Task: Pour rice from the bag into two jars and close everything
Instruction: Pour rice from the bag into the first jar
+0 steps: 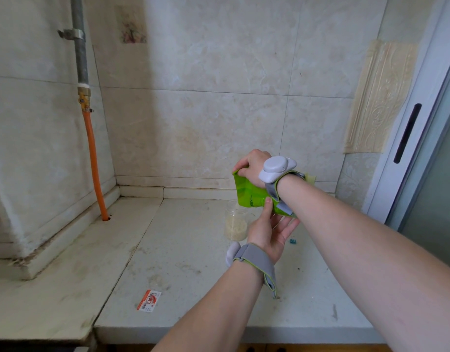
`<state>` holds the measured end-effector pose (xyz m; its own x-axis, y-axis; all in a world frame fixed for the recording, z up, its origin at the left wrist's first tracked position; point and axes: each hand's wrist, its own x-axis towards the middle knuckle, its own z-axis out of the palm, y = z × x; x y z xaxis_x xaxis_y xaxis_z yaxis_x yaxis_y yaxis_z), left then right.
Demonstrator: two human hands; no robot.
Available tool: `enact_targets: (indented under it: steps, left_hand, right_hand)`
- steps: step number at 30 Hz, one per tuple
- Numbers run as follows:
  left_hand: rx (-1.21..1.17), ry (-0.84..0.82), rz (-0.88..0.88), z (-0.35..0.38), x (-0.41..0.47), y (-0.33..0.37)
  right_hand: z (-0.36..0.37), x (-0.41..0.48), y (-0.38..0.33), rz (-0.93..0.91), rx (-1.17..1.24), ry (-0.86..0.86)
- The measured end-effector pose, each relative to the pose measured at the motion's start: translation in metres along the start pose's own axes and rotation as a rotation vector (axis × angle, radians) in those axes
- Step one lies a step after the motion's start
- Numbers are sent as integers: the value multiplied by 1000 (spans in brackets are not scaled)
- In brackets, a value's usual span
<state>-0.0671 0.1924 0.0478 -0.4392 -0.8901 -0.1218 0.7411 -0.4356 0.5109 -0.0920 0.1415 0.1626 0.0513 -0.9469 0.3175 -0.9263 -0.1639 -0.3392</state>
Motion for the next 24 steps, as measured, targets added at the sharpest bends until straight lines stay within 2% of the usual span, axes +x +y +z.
enact_targets:
  steps: [24]
  left_hand:
    - [-18,1,4,-1,-1,3]
  right_hand:
    - [3,3,-5,-9,-26,-11]
